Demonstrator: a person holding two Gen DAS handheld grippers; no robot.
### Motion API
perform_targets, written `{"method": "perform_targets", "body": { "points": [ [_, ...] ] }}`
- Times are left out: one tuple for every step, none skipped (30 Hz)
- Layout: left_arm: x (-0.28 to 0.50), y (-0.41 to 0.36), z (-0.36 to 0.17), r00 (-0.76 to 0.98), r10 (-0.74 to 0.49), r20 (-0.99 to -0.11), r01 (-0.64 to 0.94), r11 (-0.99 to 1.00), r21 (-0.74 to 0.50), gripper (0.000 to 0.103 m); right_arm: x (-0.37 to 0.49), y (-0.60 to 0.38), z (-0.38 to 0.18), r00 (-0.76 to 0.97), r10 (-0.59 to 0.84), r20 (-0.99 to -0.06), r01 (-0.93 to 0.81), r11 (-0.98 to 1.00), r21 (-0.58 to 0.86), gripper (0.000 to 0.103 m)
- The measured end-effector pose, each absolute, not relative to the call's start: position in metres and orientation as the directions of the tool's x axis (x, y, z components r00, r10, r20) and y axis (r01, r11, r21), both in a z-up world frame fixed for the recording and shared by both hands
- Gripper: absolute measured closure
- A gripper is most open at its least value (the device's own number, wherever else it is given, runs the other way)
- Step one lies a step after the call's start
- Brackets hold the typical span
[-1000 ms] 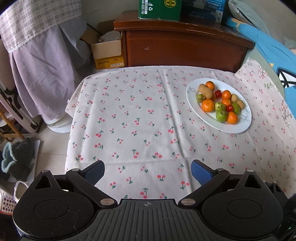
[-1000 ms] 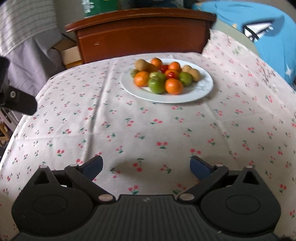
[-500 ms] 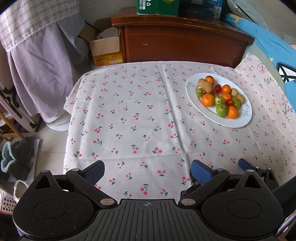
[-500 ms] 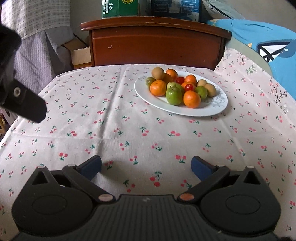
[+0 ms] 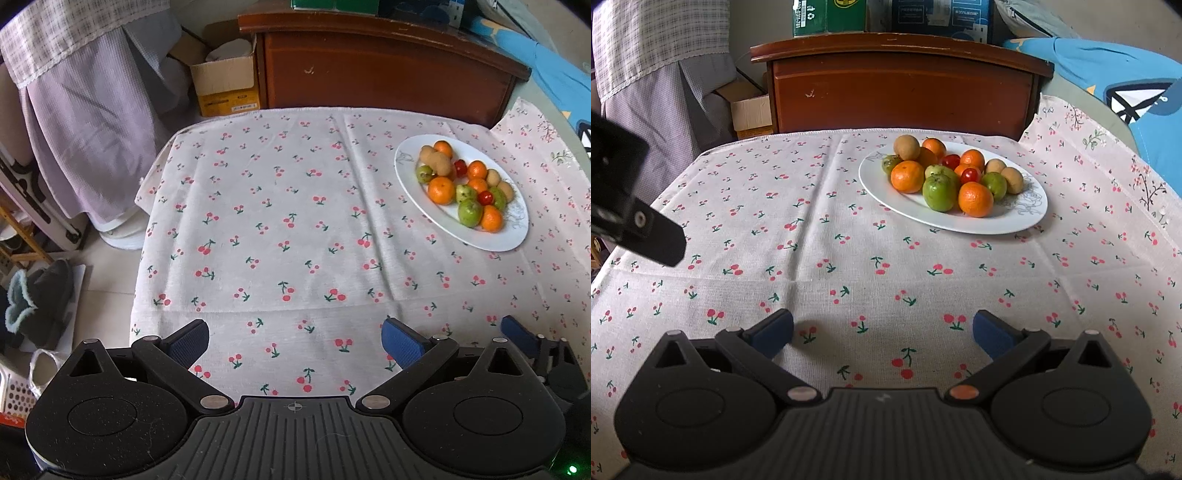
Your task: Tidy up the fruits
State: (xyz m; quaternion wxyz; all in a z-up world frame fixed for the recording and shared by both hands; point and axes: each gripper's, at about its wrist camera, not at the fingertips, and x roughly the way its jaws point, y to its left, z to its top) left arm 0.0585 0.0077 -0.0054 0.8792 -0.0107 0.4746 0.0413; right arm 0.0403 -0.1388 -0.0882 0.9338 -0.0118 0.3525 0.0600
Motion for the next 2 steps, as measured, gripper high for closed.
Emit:
{"method": "perform_targets", "body": {
  "points": [
    [0.0599,0.0076,-0.0071,0.544,0.065,-0.836,-0.084,0.996,0.022,0.003,0.0403,-0.1388,-0.0883,0.745,0.104,-0.659,-0.120,0.993,0.020,0.001],
    [0.0620,0.0079,-0.0097,0.542,0.068,-0.838,-0.087,0.996,0.025,0.003,0.0404,-0.1387,-0.0882,0.744,0.104,-0.660,-0.120,0.993,0.021,0.001]
  ]
}}
